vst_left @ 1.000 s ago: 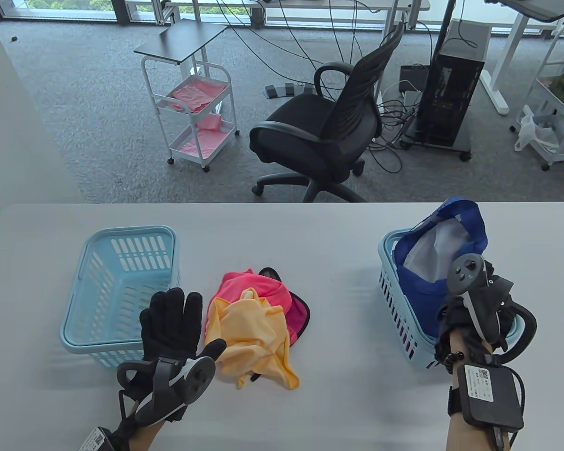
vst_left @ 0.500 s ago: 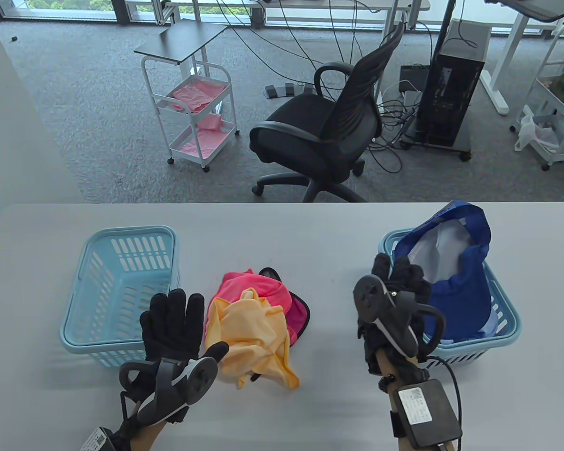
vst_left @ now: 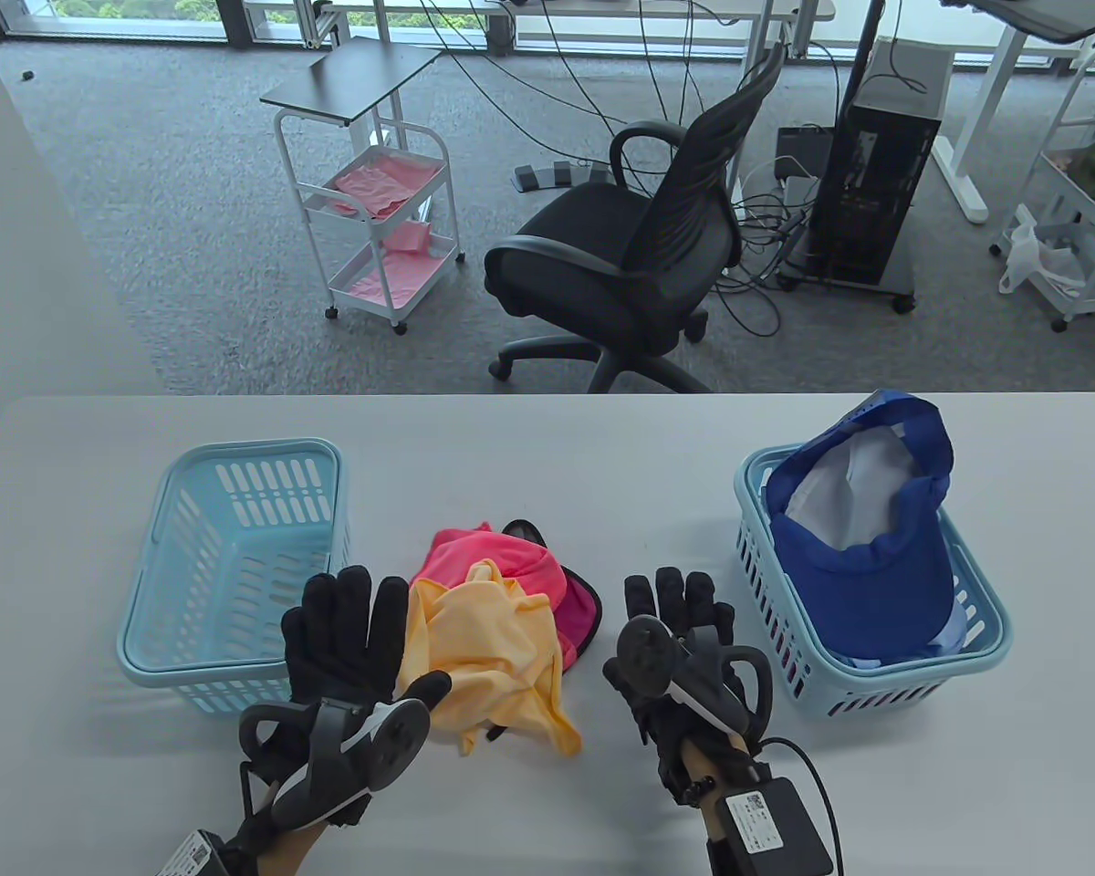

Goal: Sort apparel and towels into hand baskets

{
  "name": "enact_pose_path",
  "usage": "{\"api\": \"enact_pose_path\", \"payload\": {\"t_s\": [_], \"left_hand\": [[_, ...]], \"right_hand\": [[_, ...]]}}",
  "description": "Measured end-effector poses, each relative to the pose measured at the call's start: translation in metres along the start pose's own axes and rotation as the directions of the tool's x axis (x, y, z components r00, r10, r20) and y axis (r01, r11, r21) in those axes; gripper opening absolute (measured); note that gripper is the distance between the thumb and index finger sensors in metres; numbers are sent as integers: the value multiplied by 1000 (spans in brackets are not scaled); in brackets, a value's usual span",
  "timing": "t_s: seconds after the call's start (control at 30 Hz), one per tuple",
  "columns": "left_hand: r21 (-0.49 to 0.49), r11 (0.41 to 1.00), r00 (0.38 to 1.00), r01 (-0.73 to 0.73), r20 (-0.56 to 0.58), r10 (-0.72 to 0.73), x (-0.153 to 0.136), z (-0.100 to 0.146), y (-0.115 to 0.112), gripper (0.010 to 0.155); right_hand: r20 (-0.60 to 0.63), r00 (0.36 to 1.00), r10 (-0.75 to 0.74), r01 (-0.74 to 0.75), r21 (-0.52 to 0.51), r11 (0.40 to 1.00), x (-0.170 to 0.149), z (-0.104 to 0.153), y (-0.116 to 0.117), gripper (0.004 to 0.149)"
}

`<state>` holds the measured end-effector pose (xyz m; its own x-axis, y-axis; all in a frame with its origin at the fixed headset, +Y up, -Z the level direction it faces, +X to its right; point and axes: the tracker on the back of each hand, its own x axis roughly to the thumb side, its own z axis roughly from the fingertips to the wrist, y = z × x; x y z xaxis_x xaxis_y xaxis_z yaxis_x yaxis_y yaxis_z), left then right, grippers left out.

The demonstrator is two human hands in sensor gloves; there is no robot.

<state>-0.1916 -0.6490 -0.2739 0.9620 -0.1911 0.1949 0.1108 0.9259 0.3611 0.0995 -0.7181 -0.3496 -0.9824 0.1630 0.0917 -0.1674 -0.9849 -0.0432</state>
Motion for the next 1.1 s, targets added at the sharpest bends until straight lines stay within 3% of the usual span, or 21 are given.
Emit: {"api": "enact_pose_path", "payload": {"t_s": [0.1, 0.33, 0.57, 0.77, 0.9, 1.1], "left_hand": [[-17, 1000, 999, -15, 29, 15, 8, 2, 1, 97], [-159, 987, 993, -36, 109, 54, 41, -7, -16, 99], [-434, 893, 981, 120, 192, -38, 90, -44, -66, 103], [-590, 785, 980, 188, 166, -109, 95, -70, -116, 101], [-510, 838, 981, 194, 128, -149, 90, -74, -124, 88], [-368, 905, 977, 213, 100, -190, 89, -78, -113, 56]], "right_hand": [[-13, 1000, -21, 21, -13, 1000, -7, 0, -4, 88], [-28, 998, -50, 48, -40, 998, -11, 0, -7, 87], [-16, 996, -90, 89, -50, 995, -11, 3, -11, 86], [-16, 993, -119, 118, -40, 992, -10, 5, -11, 86], [-26, 990, -136, 135, -30, 990, -12, 5, -11, 86], [-25, 990, -136, 135, -23, 991, -11, 5, -11, 85]]}}
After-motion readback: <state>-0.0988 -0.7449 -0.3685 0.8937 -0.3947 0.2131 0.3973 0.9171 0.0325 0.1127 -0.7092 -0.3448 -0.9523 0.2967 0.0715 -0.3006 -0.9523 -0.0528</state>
